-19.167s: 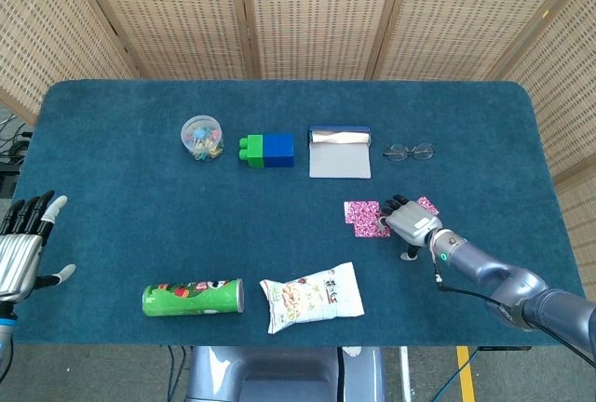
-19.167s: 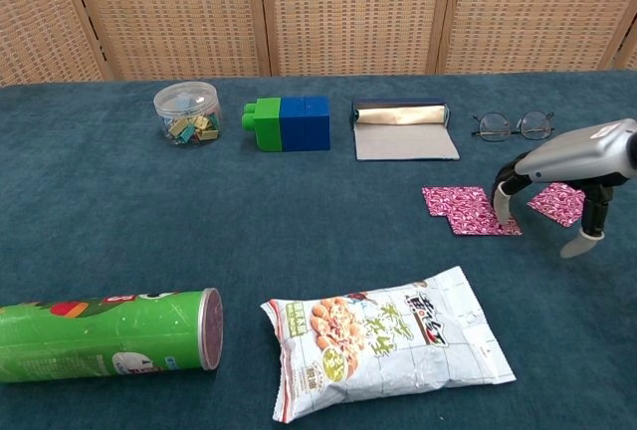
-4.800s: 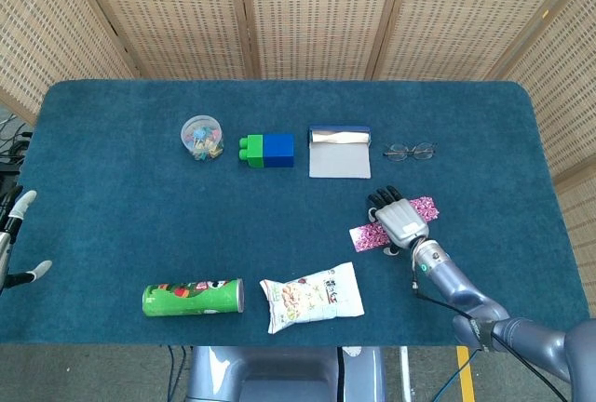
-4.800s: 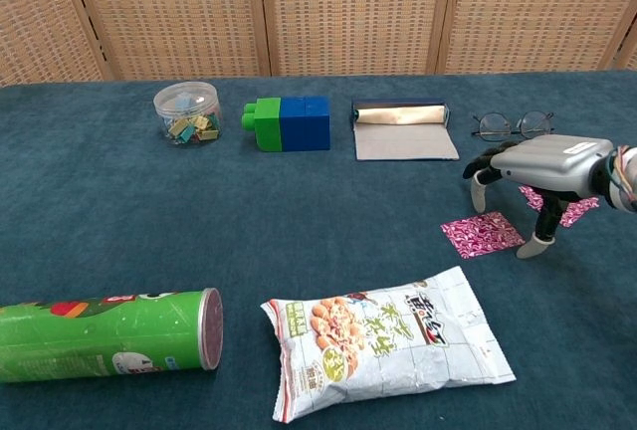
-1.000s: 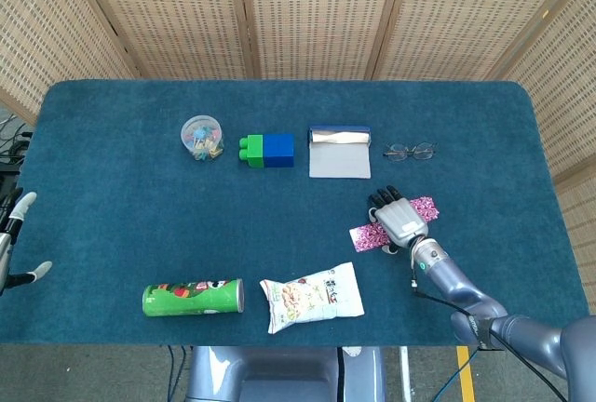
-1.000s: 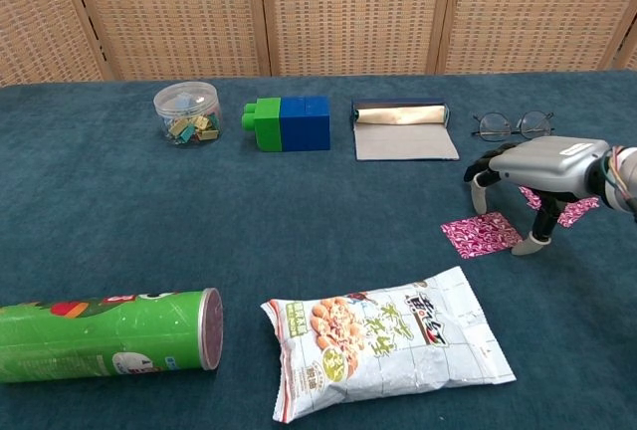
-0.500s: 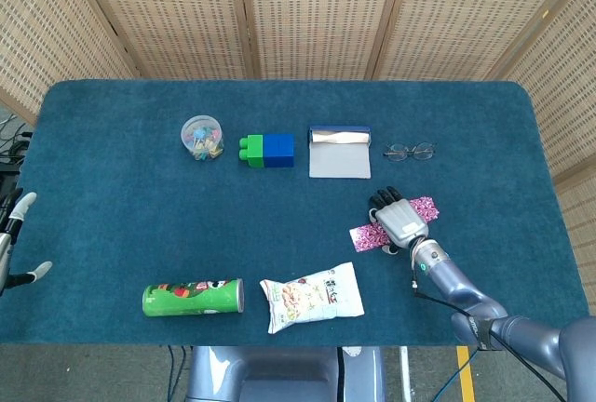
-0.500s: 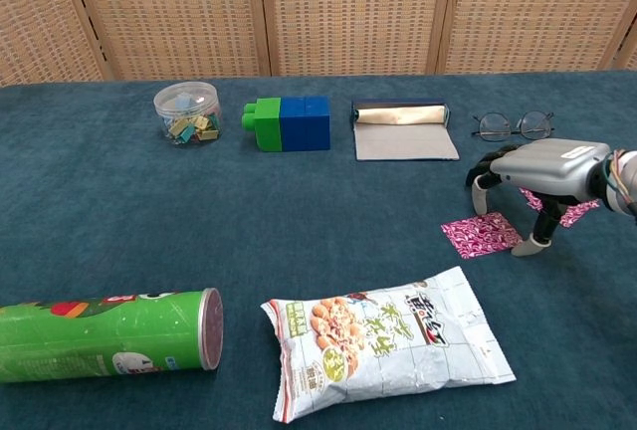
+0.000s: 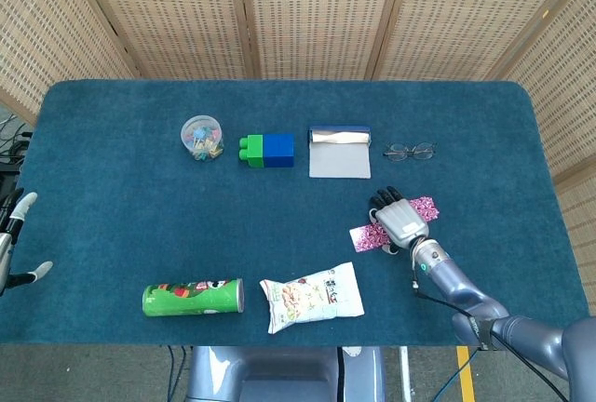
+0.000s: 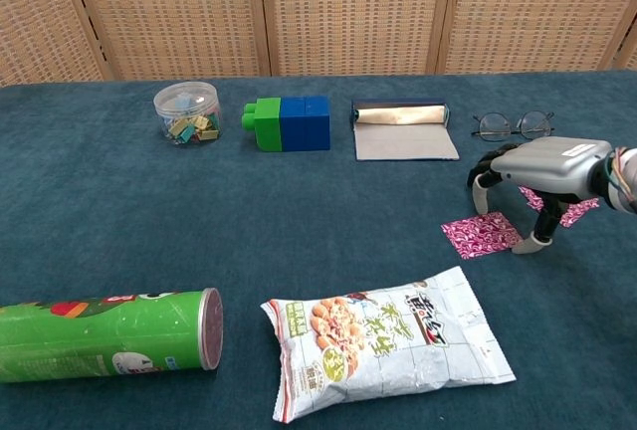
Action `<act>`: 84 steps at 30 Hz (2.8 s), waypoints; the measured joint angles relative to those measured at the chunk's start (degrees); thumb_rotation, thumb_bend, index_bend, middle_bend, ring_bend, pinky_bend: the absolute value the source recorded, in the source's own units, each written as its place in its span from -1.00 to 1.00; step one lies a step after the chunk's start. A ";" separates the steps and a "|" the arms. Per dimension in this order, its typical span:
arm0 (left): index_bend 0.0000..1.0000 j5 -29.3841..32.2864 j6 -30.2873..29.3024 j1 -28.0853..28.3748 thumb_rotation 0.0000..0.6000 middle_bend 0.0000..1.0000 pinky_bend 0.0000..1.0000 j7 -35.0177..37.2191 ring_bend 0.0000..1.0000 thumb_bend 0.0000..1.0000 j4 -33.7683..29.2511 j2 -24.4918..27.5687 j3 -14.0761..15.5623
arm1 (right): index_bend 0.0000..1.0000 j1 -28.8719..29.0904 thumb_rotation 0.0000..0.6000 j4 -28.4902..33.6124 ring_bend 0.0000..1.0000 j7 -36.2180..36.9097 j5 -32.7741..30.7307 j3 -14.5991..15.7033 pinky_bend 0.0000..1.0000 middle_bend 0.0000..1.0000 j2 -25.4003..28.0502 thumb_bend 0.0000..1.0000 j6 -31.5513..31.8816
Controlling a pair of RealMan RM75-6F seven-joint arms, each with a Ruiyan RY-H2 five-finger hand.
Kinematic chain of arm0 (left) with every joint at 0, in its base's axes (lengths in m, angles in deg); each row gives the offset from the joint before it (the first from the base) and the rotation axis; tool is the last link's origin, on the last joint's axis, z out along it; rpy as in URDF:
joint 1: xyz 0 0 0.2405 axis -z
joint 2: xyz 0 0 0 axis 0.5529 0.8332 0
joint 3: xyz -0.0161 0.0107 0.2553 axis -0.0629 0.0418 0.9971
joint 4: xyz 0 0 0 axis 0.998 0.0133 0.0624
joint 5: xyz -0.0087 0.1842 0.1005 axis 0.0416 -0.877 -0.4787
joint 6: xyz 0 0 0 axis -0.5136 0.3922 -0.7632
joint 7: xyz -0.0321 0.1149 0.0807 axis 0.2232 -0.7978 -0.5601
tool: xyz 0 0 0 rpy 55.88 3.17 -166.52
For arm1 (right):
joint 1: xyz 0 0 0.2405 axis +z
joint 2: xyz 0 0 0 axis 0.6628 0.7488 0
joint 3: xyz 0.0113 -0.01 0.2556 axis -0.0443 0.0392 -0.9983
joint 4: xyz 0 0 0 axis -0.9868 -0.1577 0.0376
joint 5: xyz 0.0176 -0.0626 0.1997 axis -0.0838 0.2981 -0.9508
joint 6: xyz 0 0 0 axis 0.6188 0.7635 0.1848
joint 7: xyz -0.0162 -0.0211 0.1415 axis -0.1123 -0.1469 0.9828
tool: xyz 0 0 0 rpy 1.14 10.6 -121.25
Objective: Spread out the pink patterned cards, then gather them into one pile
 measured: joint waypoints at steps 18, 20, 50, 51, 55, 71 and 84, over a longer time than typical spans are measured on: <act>-1.00 -0.06 0.13 0.10 1.00 -1.00 -1.00 0.24 -1.00 -0.94 0.29 -0.09 -0.01 | 0.02 0.57 1.00 2.08 -1.00 -1.04 -1.30 -1.33 -1.00 -0.67 2.22 -0.33 0.34; -1.00 -0.10 0.13 0.11 1.00 -1.00 -1.00 0.16 -1.00 -0.94 0.20 -0.09 -0.01 | 0.02 0.77 1.00 2.24 -1.00 -1.02 -1.33 -1.55 -1.00 -0.67 2.78 -0.33 0.30; -1.00 -0.22 -1.29 -0.77 1.00 -1.00 -1.00 -1.20 -1.00 -0.94 -1.63 0.54 0.26 | 0.02 -0.48 1.00 -8.94 -1.00 9.09 2.17 -0.57 -1.00 -0.69 4.20 -0.35 -1.07; -1.00 -0.17 -1.35 -0.82 1.00 -1.00 -1.00 -1.28 -1.00 -0.95 -1.72 0.55 0.26 | 0.02 -0.53 1.00 -9.86 -1.00 9.52 2.50 -0.42 -1.00 -0.70 3.92 -0.36 -1.23; -1.00 0.13 -1.33 -0.92 1.00 -1.00 -1.00 -1.57 -1.00 -0.95 -1.86 0.50 0.28 | -0.02 -0.67 1.00 -13.39 -1.00 12.39 3.95 0.16 -1.00 -0.72 2.77 -0.43 -1.90; -1.00 0.25 -1.58 -1.04 1.00 -1.00 -1.00 -2.58 -1.00 -0.95 -2.78 0.56 0.24 | -0.24 -0.47 1.00 -20.49 -1.00 18.82 7.65 1.01 -1.00 -0.79 0.24 -0.53 -3.68; -1.00 0.34 -1.25 -0.72 1.00 -1.00 -1.00 -2.72 -1.00 -0.95 -2.73 0.39 0.01 | -0.39 -0.35 1.00 -20.89 -1.00 19.19 8.29 0.83 -1.00 -0.82 1.06 -0.58 -4.34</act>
